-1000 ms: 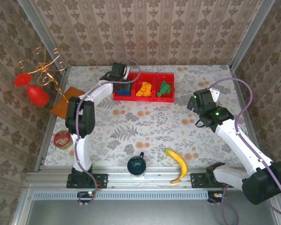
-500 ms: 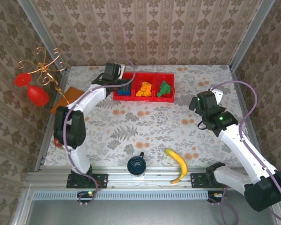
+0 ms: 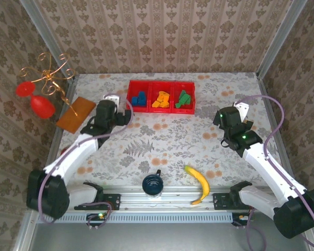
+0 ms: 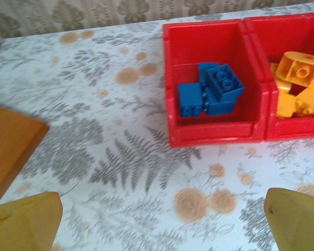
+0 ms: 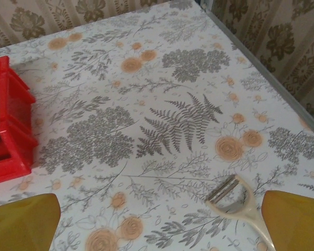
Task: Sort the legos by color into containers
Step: Reset both arms
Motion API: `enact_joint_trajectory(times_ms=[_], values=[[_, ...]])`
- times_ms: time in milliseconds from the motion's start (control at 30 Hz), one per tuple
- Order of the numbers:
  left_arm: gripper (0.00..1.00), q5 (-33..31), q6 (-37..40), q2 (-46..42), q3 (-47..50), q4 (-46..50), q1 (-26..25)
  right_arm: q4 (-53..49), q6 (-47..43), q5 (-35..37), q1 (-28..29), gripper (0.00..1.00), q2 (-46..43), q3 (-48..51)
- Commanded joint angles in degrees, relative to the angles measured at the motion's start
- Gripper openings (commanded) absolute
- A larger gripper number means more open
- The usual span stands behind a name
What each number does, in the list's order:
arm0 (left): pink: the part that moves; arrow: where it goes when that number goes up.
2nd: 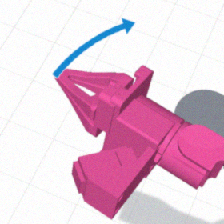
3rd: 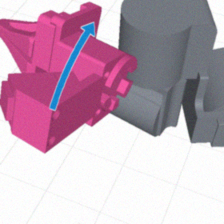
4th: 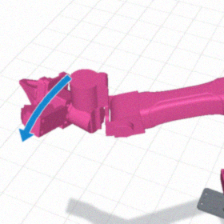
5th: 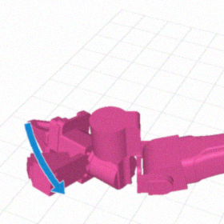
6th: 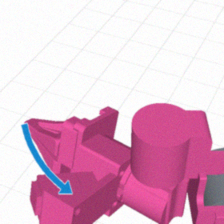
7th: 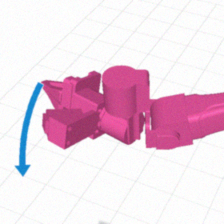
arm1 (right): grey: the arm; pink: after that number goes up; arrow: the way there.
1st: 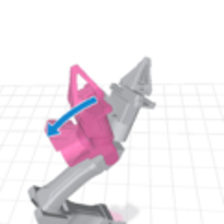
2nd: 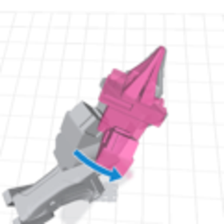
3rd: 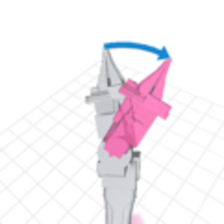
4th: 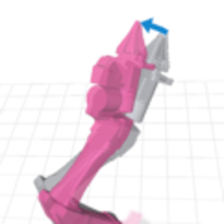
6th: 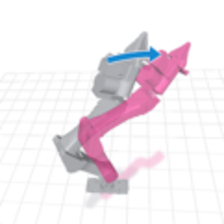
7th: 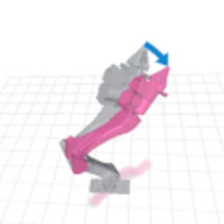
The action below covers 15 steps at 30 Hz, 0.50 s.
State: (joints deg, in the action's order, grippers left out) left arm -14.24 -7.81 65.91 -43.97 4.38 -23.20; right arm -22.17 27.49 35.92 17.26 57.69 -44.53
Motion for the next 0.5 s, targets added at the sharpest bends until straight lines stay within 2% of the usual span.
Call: enact_joint_trajectory(times_ms=[0,100,233,367,467], values=[[1.00,-8.0,2.4,-7.3,8.1,-9.6,0.6,11.2,-6.6,4.2,-0.5,1.00,-0.9,3.4],[1.00,-11.2,6.1,-13.0,16.8,-19.0,2.2,17.7,-11.4,3.9,-0.8,1.00,0.0,6.4],[1.00,-11.1,9.6,-15.8,25.0,-29.7,6.4,23.9,-15.1,2.1,-2.1,1.00,2.8,8.6],[1.00,-6.1,7.2,-13.1,26.5,-30.9,13.4,32.7,-17.3,-0.2,-3.9,1.00,4.9,12.3],[1.00,-1.8,7.0,-9.0,27.8,-35.5,17.5,39.4,-17.6,-3.1,-5.9,1.00,5.7,15.5]])
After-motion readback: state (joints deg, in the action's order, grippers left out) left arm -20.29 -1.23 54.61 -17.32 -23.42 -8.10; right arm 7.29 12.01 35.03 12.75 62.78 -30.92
